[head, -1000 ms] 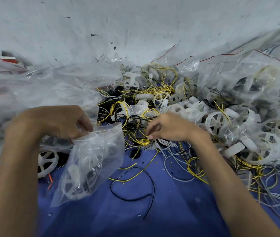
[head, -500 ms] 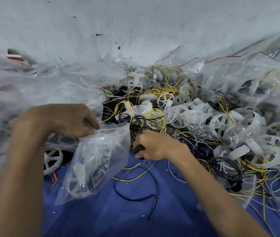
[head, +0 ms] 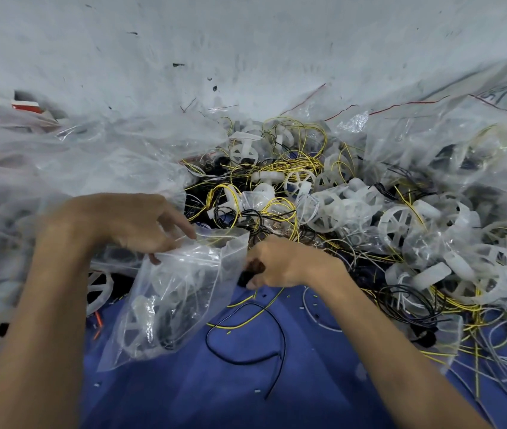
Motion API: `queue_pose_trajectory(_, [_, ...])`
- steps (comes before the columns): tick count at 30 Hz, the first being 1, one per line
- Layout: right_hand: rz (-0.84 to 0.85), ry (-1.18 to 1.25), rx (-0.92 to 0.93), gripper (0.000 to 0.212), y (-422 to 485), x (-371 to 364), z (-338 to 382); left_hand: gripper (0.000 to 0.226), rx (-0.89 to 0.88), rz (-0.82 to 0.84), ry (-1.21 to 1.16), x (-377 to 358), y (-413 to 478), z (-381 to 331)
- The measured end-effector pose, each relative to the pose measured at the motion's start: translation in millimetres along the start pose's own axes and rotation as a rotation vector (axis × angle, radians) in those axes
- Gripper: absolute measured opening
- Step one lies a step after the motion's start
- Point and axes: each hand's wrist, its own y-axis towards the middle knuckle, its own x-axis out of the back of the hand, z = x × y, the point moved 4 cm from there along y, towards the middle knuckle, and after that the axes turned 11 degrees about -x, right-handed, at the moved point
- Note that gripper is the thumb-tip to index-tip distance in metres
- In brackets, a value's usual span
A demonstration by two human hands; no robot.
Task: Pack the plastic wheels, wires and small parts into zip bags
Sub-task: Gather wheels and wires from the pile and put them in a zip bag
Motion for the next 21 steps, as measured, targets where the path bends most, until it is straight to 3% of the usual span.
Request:
queue_pose_trajectory(5, [-0.087, -0.049, 0.052, 0.010, 0, -2, 4, 0.028, -0.058, -0.047, 0.024, -3, 13, -6])
queue_pose_trajectory(8, [-0.175, 0.076, 0.081, 0.014, -3, 15, -3, 0.006, -0.093, -0.074, 0.002, -9, 23, -11])
queue_pose_trajectory(11, [-0.251, 0.328, 0.053, 0.027, -12, 38, -19, 0.004, -0.124, -0.078, 0.043, -13, 28, -16])
queue_pose_trajectory(13, [-0.223, 0.440, 0.068, 0.044, -21, 48, -25, 0.015, -0.153, -0.058, 0.060, -15, 28, -21])
queue_pose_trajectory(16, [-0.161, 0.599, 0.130, 0.051, -35, 60, -24, 0.035, -0.165, -0.024, 0.010, -16, 28, -28])
queue_pose_trajectory(19, [-0.079, 0.652, 0.227, 0.051, -50, 69, -8, 0.030, -0.136, -0.108, -0.040, -12, 27, -30])
queue_pose_trajectory(21, [-0.031, 0.595, 0.282, 0.039, -59, 71, 9, 0.022, -0.122, -0.153, -0.055, -8, 25, -30])
